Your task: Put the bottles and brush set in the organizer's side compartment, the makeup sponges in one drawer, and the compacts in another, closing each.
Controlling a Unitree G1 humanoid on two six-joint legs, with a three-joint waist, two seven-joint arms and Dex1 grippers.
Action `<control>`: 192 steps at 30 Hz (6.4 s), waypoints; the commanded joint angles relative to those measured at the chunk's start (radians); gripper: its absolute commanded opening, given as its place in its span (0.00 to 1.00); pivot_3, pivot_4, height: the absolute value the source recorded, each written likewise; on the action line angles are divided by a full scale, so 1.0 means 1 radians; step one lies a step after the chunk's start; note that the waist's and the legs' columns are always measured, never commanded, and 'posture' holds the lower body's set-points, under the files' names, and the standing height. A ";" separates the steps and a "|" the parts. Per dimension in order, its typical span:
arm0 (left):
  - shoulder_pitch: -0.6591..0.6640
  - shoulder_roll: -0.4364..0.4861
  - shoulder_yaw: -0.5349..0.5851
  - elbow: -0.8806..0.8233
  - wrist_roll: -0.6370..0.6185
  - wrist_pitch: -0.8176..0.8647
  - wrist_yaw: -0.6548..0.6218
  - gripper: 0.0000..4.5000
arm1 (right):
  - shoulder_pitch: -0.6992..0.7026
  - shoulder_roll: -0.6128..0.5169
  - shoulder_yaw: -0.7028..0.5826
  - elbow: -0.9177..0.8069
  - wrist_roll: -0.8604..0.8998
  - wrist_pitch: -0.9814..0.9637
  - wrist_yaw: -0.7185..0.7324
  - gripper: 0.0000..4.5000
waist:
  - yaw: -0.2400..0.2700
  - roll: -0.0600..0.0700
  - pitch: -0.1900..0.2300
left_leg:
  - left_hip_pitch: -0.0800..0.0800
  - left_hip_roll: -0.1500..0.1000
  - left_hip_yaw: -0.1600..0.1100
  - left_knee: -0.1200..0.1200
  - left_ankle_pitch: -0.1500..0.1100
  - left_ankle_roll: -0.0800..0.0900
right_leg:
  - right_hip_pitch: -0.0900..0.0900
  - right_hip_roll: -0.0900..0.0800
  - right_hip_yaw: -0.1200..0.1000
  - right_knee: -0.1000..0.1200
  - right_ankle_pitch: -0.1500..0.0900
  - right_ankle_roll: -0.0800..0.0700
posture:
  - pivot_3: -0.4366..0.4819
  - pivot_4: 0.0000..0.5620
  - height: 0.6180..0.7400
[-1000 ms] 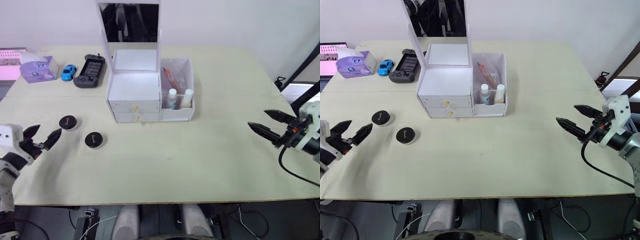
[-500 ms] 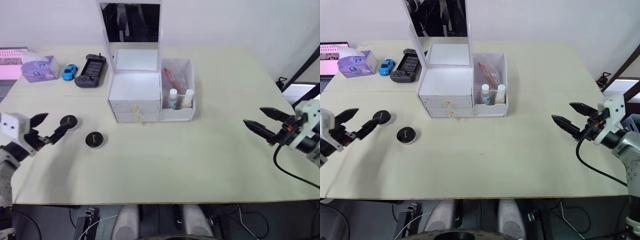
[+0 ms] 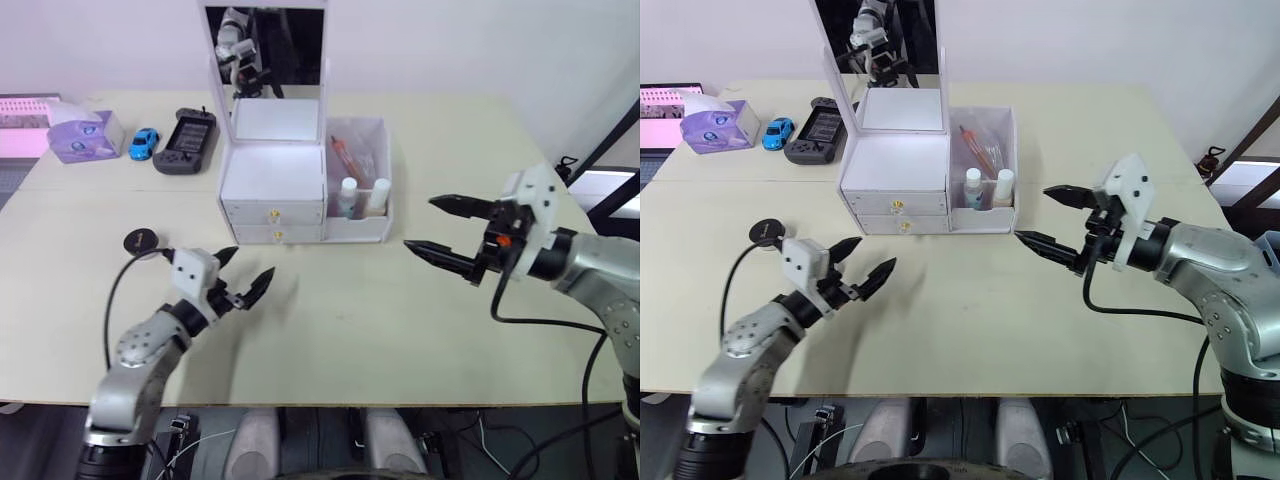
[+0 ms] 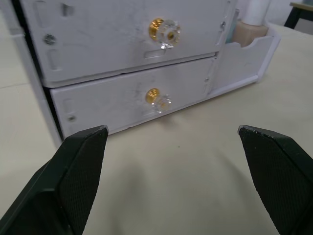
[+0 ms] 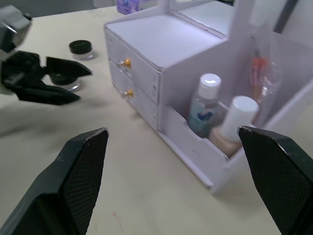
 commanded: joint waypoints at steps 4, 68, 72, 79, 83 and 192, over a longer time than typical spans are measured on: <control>-0.028 -0.160 -0.102 0.017 0.107 -0.029 0.160 0.99 | -0.061 -0.024 -0.017 -0.029 0.075 0.078 -0.004 1.00 | -0.001 -0.001 0.000 | -0.001 -0.001 0.000 0.001 0.000 0.000 | 0.001 0.000 0.000 0.000 0.000 0.000 | 0.48 0.27 1.00; 0.320 -0.127 -0.232 -0.369 0.220 0.062 0.233 0.06 | -0.132 0.001 0.160 0.048 -0.041 0.021 0.078 1.00 | -0.002 0.000 0.000 | -0.003 -0.001 -0.002 0.000 0.000 0.000 | -0.001 0.000 0.000 -0.003 0.000 0.003 | 0.48 0.27 1.00; 0.309 -0.130 -0.239 -0.363 0.205 0.086 0.224 0.06 | -0.144 0.005 0.166 0.062 -0.050 0.018 0.086 1.00 | -0.001 0.000 0.000 | -0.003 -0.001 -0.002 0.000 0.000 0.000 | -0.001 0.000 -0.001 -0.003 0.000 0.003 | 0.48 0.27 1.00; 0.332 -0.107 -0.192 -0.391 0.110 0.106 0.171 0.83 | -0.169 0.025 0.134 0.081 0.001 0.037 0.104 1.00 | -0.003 0.000 0.000 | -0.003 -0.001 -0.002 0.000 0.000 0.000 | -0.001 0.000 -0.001 -0.002 0.001 0.002 | 0.48 0.27 1.00; 0.390 -0.058 -0.060 -0.457 0.017 0.101 0.130 0.98 | -0.177 0.033 0.135 0.109 -0.007 0.014 0.124 1.00 | -0.007 0.000 0.000 | -0.002 -0.001 -0.002 -0.001 0.000 0.000 | -0.001 0.000 -0.001 -0.002 0.000 0.003 | 0.48 0.27 1.00; 0.005 0.512 0.282 -0.013 -0.125 0.578 -0.097 0.98 | -0.623 -0.071 0.177 0.096 0.197 0.456 0.136 1.00 | -0.027 -0.003 -0.002 | 0.005 0.009 0.014 -0.013 0.000 0.000 | -0.009 0.001 0.000 0.000 0.003 -0.002 | 0.48 0.27 1.00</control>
